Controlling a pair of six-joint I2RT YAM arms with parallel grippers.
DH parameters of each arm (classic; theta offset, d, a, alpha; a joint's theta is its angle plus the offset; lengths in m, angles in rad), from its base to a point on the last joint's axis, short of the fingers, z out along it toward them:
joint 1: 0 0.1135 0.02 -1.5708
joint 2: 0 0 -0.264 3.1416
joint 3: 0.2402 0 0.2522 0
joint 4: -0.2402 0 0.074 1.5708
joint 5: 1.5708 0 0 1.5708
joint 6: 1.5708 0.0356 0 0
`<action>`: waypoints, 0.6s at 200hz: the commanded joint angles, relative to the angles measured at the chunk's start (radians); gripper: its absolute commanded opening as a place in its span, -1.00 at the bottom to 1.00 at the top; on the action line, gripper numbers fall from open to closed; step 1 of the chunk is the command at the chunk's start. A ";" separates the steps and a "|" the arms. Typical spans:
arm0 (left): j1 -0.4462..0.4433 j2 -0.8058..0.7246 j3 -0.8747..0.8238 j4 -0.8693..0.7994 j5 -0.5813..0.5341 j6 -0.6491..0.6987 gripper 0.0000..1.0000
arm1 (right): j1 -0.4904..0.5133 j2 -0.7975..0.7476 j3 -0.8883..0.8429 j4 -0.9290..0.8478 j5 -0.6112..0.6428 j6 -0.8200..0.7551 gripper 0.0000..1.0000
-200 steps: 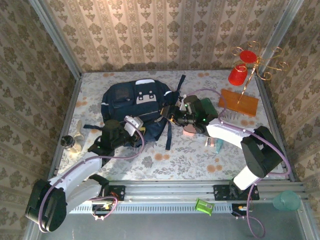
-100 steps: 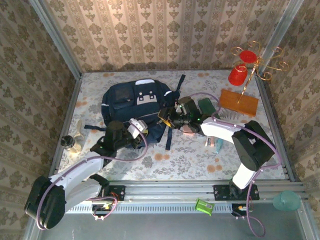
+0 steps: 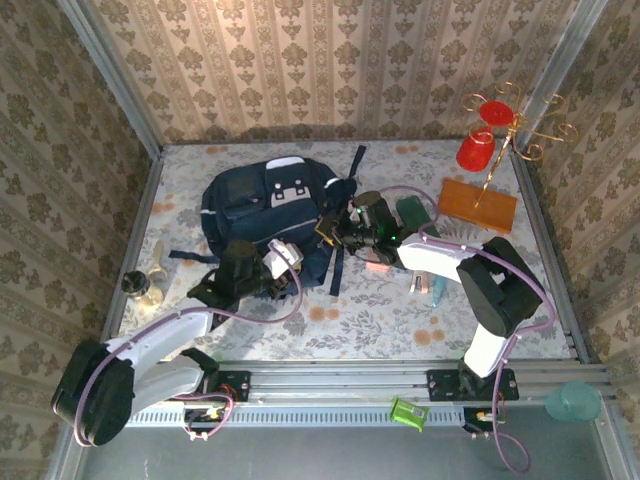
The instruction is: Pack the student bag
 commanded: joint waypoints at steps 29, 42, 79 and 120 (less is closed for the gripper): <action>-0.017 -0.002 0.036 -0.011 0.010 0.005 -1.00 | 0.029 -0.017 -0.009 0.467 0.034 0.144 -0.95; -0.010 -0.010 0.031 0.000 0.015 -0.013 -1.00 | 0.033 -0.017 -0.027 0.556 0.018 0.151 -1.00; 0.072 -0.029 -0.003 0.054 0.074 -0.109 -1.00 | 0.034 -0.028 -0.088 0.749 -0.063 0.110 -1.00; 0.072 -0.059 -0.010 0.064 0.116 -0.103 -1.00 | 0.042 -0.073 -0.146 0.645 -0.068 0.003 -0.98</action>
